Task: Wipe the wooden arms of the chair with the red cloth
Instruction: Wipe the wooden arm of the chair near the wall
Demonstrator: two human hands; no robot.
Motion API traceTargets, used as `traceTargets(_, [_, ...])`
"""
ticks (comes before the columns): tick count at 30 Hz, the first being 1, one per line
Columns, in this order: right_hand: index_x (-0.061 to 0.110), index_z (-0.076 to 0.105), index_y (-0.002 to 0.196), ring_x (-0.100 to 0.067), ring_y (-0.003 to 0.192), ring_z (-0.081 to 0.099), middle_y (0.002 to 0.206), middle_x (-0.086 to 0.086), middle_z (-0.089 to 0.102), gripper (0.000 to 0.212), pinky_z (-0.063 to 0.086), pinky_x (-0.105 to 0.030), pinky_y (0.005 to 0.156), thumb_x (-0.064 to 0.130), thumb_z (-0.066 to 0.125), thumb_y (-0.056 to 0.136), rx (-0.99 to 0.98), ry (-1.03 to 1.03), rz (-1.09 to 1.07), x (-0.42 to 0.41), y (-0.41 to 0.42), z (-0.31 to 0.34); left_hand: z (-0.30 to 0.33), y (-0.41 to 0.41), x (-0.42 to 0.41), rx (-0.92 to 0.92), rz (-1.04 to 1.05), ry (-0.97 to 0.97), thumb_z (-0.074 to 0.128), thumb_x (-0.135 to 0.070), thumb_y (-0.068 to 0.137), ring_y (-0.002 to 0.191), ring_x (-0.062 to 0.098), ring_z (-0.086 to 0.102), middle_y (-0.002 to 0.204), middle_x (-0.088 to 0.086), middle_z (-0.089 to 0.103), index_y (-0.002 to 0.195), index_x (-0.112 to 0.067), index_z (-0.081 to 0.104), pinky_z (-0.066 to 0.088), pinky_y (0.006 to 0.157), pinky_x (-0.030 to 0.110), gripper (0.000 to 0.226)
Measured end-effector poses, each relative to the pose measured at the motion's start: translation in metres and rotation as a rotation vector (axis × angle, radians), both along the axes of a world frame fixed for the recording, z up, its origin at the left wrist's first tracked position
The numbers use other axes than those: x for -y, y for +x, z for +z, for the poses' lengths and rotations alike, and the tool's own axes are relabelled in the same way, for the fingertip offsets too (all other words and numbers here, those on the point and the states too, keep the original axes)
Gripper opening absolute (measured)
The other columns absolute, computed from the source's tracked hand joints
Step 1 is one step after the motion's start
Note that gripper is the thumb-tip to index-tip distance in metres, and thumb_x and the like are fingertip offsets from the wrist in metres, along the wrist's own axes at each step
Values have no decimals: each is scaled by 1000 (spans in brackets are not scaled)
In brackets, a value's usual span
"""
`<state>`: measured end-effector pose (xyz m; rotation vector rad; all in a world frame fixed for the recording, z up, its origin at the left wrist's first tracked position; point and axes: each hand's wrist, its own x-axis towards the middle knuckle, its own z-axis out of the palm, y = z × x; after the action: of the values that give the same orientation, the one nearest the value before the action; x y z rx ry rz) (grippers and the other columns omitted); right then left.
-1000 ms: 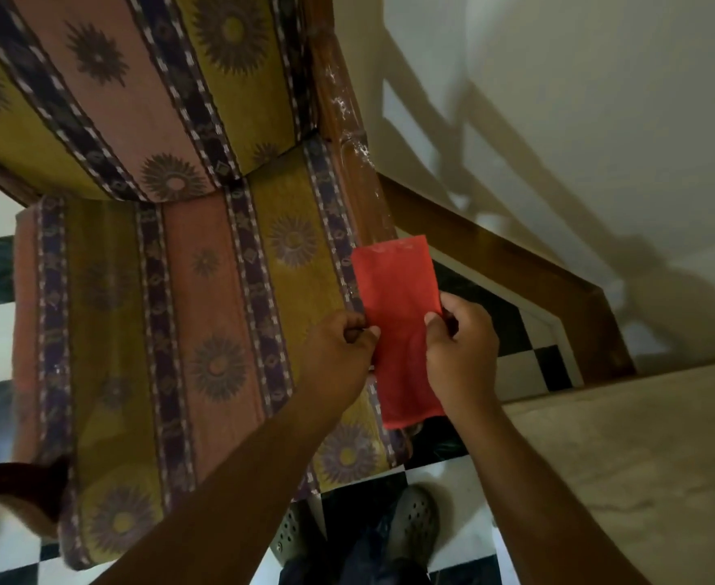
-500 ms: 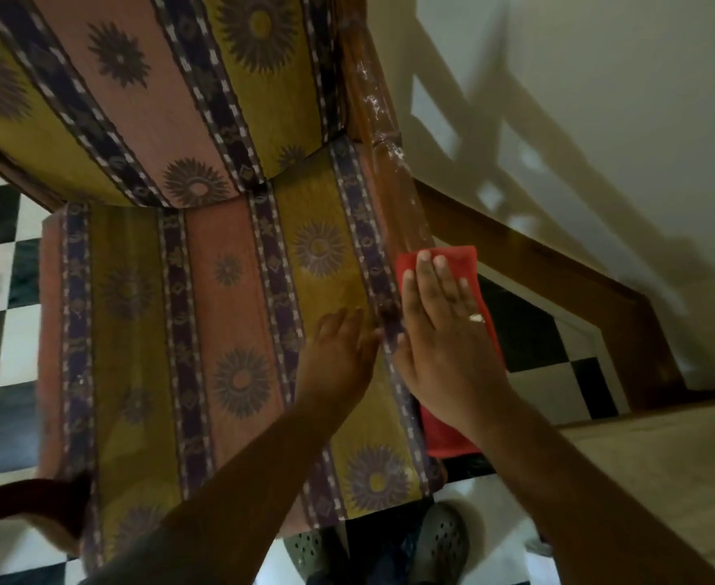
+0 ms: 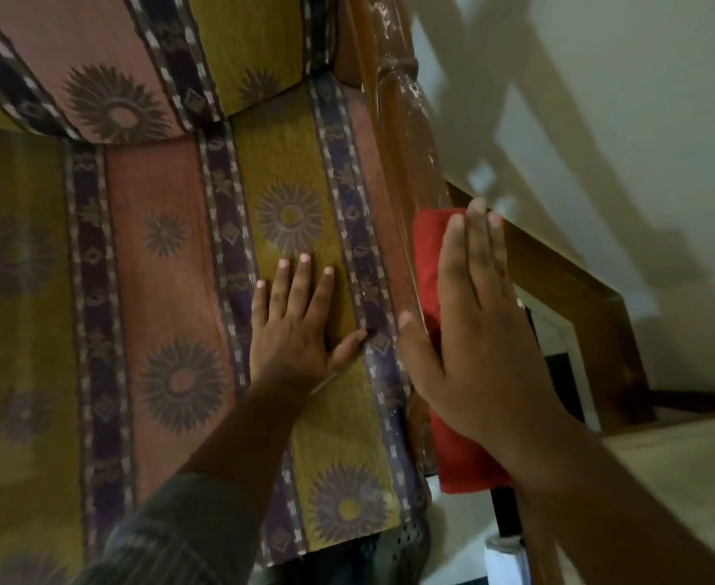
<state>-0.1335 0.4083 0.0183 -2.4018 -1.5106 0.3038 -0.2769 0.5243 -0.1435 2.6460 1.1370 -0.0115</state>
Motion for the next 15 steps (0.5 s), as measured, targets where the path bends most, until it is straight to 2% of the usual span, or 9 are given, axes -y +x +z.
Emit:
traceTargets(3, [9, -8, 155, -25, 153, -11, 166, -12, -10, 81, 20, -48, 120, 53, 29, 97, 13, -48, -115, 5, -10, 2, 2, -2, 1, -4, -3, -3, 25, -83, 85, 155, 29, 0, 168, 8, 8, 158, -24, 11, 3, 123, 54, 94])
traceTargets(5, [6, 0, 156, -28, 153, -5, 166, -14, -3, 78, 22, -49, 119, 51, 28, 99, 38, -51, -120, 20, -21, 4, 2, -2, 0, 10, -11, 0, 28, -82, 86, 155, 30, 3, 167, 9, 11, 158, -24, 14, 6, 123, 55, 94])
traceTargets(9, [1, 17, 154, -33, 153, 4, 164, -19, 11, 71, 19, -52, 121, 40, 37, 97, 204, -103, 115, 32, -24, 2, -1, -2, 0, 25, -17, 19, 26, -82, 86, 154, 30, 4, 167, 10, 11, 158, -22, 16, 8, 123, 56, 94])
traceTargets(13, [2, 24, 152, -29, 153, 3, 164, -16, 15, 73, 13, -50, 123, 45, 36, 94, 293, -187, 304, -5, -4, 6, 0, -3, 1, 45, -26, 28, 18, -81, 87, 154, 31, 7, 167, 11, 14, 157, -21, 20, 8, 122, 56, 93])
traceTargets(15, [2, 25, 152, -28, 153, 5, 164, -16, 16, 74, 13, -49, 123, 46, 34, 94, 310, -191, 312, -23, 3, 7, 1, -3, 2, 60, -27, 11, 11, -80, 88, 154, 32, 9, 166, 12, 16, 157, -20, 22, 10, 122, 57, 92])
